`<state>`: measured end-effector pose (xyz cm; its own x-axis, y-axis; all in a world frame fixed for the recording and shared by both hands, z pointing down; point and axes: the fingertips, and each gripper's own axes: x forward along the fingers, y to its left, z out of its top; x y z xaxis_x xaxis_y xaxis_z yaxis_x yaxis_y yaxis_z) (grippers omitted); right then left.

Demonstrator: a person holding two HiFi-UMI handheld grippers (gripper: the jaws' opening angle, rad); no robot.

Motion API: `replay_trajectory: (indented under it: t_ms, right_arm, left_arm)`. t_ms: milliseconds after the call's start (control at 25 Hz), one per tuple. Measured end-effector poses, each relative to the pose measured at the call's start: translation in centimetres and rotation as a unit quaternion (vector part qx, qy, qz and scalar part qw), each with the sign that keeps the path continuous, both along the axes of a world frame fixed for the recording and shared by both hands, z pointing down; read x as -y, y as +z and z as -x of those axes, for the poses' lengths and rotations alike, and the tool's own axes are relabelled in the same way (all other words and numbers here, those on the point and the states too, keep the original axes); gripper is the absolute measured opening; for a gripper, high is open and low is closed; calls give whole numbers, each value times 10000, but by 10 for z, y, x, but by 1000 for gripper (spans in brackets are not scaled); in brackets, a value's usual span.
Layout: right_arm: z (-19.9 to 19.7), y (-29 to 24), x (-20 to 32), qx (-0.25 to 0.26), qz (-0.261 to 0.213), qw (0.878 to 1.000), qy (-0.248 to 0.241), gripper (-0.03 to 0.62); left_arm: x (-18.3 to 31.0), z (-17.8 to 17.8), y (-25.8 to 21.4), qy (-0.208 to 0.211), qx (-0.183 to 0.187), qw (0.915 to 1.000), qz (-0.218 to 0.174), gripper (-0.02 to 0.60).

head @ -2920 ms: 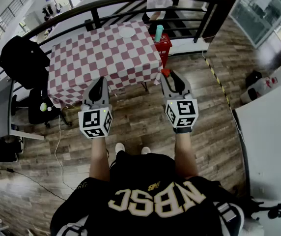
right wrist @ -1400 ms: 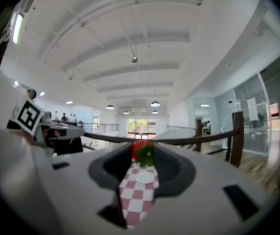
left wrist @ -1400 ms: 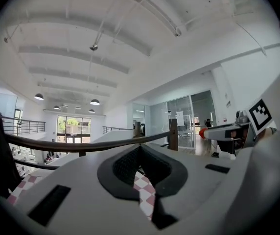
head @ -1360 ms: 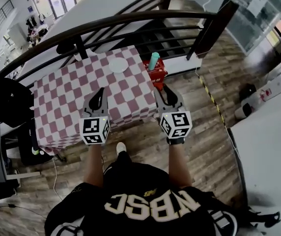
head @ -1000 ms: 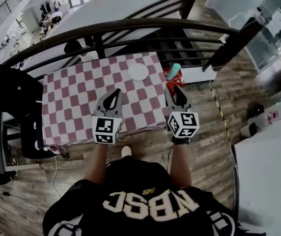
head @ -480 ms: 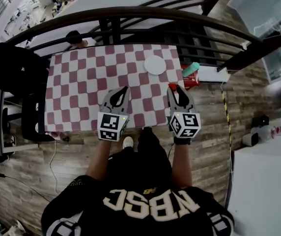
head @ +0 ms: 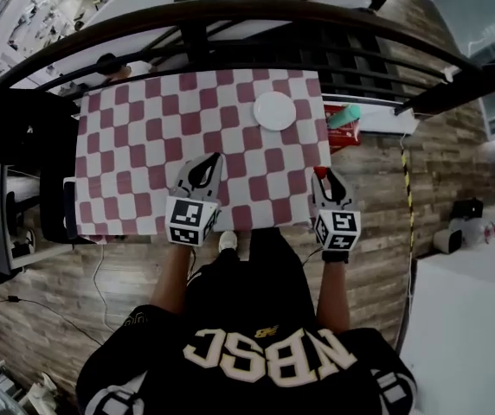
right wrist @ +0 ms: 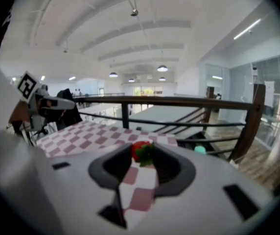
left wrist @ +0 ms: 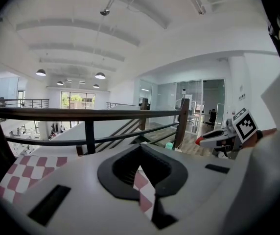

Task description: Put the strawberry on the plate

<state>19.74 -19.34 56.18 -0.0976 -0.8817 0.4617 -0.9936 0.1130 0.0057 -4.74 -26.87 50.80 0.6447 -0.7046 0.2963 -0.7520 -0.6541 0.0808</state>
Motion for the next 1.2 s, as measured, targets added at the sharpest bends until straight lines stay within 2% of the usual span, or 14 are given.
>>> replay_trajectory:
  t_ms: [120, 240, 400, 560, 880, 1040, 1200]
  right_arm:
    - [-22, 23, 0, -84, 295, 9995, 50, 143]
    - [-38, 36, 11, -356, 484, 9982, -70, 141]
    - [-48, 46, 58, -703, 544, 9942, -606, 141]
    - [-50, 60, 99, -1105, 679, 9833, -1277, 142]
    - [-23, 100, 184, -1210, 753, 9593, -2437, 143]
    - [0, 127, 213, -1041, 872, 9504, -2798, 143]
    - [18, 161, 230, -1029, 1034, 9411, -3049, 143]
  left_arm:
    - [4, -16, 21, 178, -22, 9997, 162, 15]
    - [9, -33, 47, 311, 236, 9988, 294, 15]
    - [28, -59, 73, 395, 465, 9969, 490, 15]
    - [45, -78, 92, 547, 552, 9951, 615, 15]
    - [80, -95, 128, 595, 602, 9929, 835, 15]
    - [86, -104, 151, 741, 647, 9892, 1088, 15]
    - [94, -106, 168, 683, 679, 9884, 1175, 15]
